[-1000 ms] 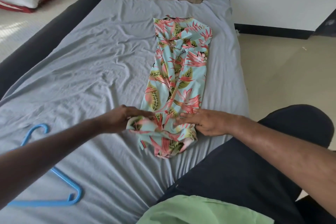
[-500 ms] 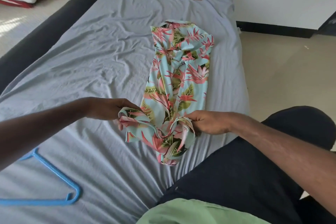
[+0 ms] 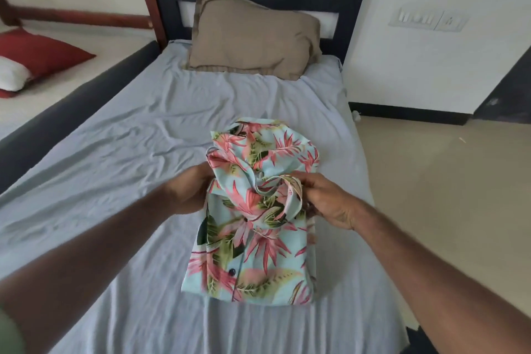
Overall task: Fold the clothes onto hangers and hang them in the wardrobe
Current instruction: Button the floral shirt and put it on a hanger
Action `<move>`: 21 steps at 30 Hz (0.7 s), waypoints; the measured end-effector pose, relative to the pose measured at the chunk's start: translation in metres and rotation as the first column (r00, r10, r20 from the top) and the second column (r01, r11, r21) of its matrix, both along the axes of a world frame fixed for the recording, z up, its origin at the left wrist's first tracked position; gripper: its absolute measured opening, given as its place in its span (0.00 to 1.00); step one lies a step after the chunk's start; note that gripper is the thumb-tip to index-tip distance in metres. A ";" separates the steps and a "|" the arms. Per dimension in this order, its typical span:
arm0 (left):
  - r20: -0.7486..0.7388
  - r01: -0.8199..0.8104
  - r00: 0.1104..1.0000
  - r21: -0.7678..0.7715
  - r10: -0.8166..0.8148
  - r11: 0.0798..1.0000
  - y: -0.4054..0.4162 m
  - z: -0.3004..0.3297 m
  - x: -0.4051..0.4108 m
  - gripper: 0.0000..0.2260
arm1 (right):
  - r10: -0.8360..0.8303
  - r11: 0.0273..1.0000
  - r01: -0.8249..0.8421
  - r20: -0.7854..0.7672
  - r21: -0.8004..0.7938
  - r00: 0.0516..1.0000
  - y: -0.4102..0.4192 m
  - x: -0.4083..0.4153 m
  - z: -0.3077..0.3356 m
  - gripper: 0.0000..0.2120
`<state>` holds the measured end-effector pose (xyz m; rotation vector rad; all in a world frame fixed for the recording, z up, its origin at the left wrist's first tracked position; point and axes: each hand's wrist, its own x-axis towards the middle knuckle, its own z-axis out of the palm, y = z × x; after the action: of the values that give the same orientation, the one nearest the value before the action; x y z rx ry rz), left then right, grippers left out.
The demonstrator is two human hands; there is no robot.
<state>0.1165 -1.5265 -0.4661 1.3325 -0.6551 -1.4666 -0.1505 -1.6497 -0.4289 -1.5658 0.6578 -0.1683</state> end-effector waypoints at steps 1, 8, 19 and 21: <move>0.006 -0.008 1.000 -0.007 0.008 1.000 -0.009 0.015 -0.008 0.18 | -0.019 1.000 0.019 0.005 -0.007 1.000 -0.012 0.009 0.002 0.12; -0.084 -0.181 0.981 -0.033 0.177 0.983 -0.105 0.031 0.045 0.18 | -0.217 0.948 0.185 0.105 0.258 0.970 -0.112 0.073 0.008 0.11; 0.177 -0.443 0.895 0.263 0.409 0.857 -0.178 -0.035 0.085 0.17 | -0.615 0.788 0.557 -0.323 -0.261 0.719 -0.178 0.130 -0.078 0.10; 0.150 -0.397 0.917 0.275 0.369 0.876 -0.176 -0.032 0.085 0.16 | -0.649 0.759 0.585 -0.272 -0.285 0.710 -0.177 0.131 -0.080 0.08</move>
<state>0.2014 -1.7028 -0.4984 1.6653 -0.2037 -1.2116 -0.0197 -1.8267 -0.5088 -1.4994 1.4997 -0.4665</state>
